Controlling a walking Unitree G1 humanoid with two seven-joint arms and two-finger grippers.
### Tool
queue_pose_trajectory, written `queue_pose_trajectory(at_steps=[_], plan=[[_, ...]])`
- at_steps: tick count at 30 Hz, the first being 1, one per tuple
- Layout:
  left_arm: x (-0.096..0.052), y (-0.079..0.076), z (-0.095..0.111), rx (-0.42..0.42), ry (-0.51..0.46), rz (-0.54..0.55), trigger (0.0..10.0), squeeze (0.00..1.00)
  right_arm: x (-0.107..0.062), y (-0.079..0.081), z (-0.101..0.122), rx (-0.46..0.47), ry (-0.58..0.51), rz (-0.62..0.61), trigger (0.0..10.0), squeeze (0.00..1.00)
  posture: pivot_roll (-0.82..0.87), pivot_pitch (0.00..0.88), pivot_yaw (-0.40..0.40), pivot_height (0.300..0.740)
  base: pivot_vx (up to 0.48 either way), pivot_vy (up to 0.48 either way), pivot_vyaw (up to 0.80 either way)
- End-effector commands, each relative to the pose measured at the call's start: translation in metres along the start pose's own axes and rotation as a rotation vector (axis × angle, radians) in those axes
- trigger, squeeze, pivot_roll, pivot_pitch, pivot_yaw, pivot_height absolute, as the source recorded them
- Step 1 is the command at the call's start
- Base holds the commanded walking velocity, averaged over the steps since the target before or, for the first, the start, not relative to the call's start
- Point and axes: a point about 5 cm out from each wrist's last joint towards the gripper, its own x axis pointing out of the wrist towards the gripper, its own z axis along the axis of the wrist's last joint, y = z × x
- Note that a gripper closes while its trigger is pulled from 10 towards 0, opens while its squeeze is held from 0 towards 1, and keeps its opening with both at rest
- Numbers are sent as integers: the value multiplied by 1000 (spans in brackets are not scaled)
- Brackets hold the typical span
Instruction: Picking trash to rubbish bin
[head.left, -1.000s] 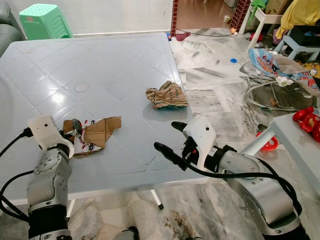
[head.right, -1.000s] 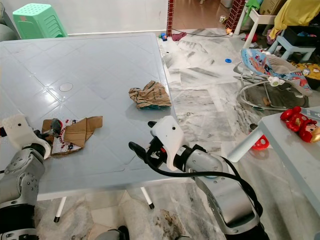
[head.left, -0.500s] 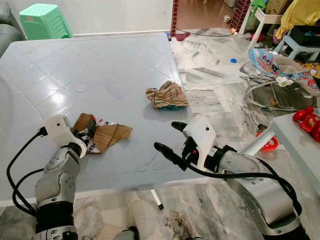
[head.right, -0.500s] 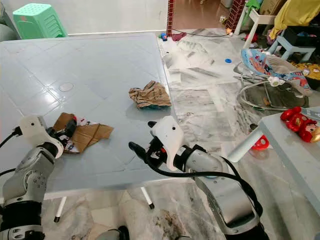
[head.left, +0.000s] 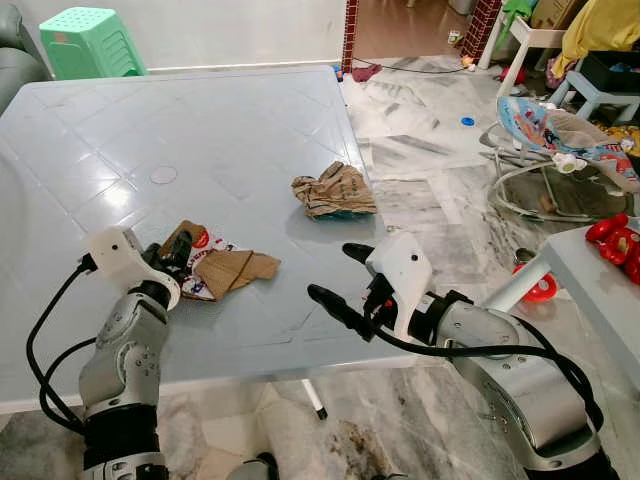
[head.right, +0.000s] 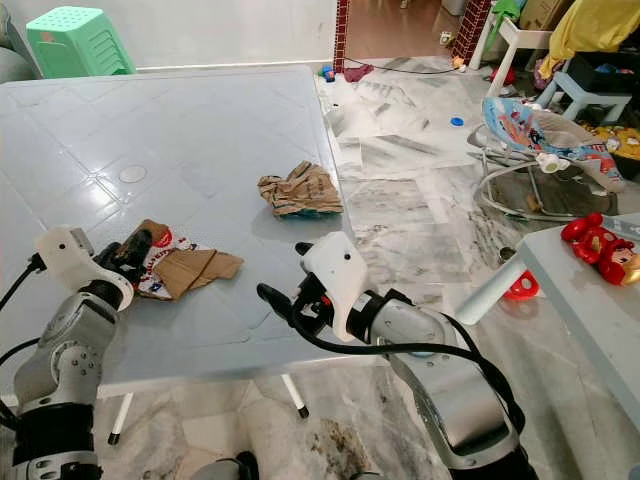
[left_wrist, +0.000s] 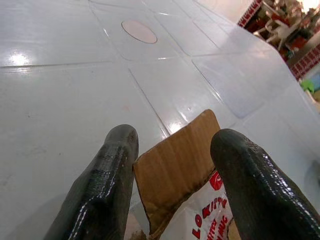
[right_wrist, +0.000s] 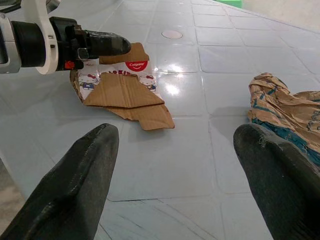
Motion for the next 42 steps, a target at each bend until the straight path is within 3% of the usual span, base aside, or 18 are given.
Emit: queue_pose_trajectory(at_steps=[1,21,23,25,30,34,35,36,39,40,42], plan=[[-2,1,4,-23,-22,3,0,0,0,1,2,-12,-8,8,10000,0,-76,117,-11,740,0,0,0],[-7,0,14,-21,-120,45,0,0,0,2,2,-7,-11,0,10000,0,-72,125,-9,740,0,0,0],[-10,-6,22,86,-177,9,0,0,-1,1,1,-5,-11,-7,10000,0,-71,128,-13,740,0,0,0],[-14,-15,27,131,-232,-14,0,0,0,-2,2,-3,-19,-27,10000,0,-69,131,-15,740,0,0,0],[-22,-26,31,149,-281,-42,0,0,0,-7,1,-4,-25,-60,10000,0,-61,135,-21,740,0,0,0],[-22,-28,19,198,-228,-49,0,0,1,-10,2,-4,-29,-78,10000,0,-61,138,-23,740,0,0,0],[-21,-26,18,198,-220,-45,5843,1000,1,-10,2,-5,-30,-78,10000,0,-64,139,-22,740,0,0,0],[-20,-25,19,170,-210,-54,10000,1000,1,-10,2,-6,-31,-79,10000,0,-65,141,-23,740,0,0,0],[-17,-31,22,142,-208,-101,10000,1000,1,-10,2,-6,-32,-81,10000,0,-65,141,-23,740,0,0,0],[-17,-42,22,174,-212,-149,10000,1000,1,-10,1,-6,-31,-82,10000,0,-64,142,-23,740,0,0,0],[-17,-47,21,187,-212,-172,10000,1000,0,-9,1,-6,-31,-82,10000,0,-65,142,-23,740,0,0,0]])
